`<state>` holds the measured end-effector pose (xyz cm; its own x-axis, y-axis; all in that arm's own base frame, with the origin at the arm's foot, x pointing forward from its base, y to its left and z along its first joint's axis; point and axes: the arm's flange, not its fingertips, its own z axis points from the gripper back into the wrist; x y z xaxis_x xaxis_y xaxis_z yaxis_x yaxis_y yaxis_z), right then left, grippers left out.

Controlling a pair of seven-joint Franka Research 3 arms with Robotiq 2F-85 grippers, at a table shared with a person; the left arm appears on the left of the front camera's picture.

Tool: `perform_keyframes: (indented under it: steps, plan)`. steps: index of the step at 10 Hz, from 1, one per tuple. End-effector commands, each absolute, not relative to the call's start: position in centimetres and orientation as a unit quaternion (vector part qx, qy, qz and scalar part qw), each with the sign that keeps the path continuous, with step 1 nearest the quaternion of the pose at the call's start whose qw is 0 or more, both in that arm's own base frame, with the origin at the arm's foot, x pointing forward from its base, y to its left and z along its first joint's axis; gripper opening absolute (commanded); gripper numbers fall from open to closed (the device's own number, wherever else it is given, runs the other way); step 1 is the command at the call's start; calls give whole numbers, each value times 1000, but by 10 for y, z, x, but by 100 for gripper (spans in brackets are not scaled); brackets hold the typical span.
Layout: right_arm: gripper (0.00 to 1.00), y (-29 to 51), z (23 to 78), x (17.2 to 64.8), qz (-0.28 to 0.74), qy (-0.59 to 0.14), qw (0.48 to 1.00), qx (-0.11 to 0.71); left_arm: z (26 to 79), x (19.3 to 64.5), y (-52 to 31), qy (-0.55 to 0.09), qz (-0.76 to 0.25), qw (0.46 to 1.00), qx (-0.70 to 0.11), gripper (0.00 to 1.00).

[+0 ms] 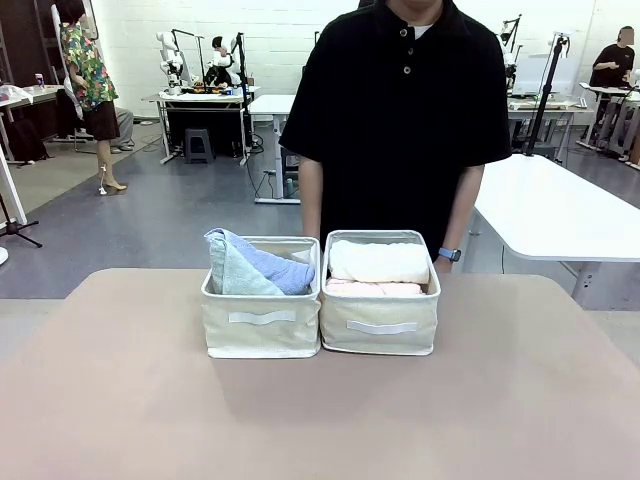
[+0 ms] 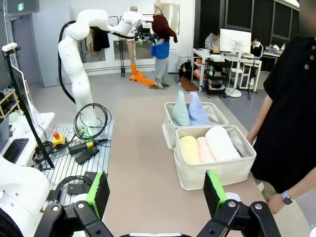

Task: Sort the towels based on their folding style.
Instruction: Pick up another triangle-folded towel from the table and place it in the left Fabric basket.

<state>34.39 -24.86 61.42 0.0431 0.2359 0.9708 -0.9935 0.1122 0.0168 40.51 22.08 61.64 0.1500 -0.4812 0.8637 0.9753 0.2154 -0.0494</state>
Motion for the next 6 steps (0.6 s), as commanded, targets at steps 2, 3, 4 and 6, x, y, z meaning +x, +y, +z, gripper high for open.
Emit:
perform_keyframes:
  steps: [2,3,4,6]
  plan:
    - [100,-247,613,343,524,-464,580,417,616,402,218,-376,-531,687,-324,100]
    - [100,-247,613,343,524,-464,580,417,616,402,218,-376,-531,687,-324,100]
    - [100,-247,613,343,524,-464,580,417,616,402,218,-376,-531,687,-324,100]
    - [100,-247,613,343,524,-464,580,417,616,402,218,-376,-531,687,-324,100]
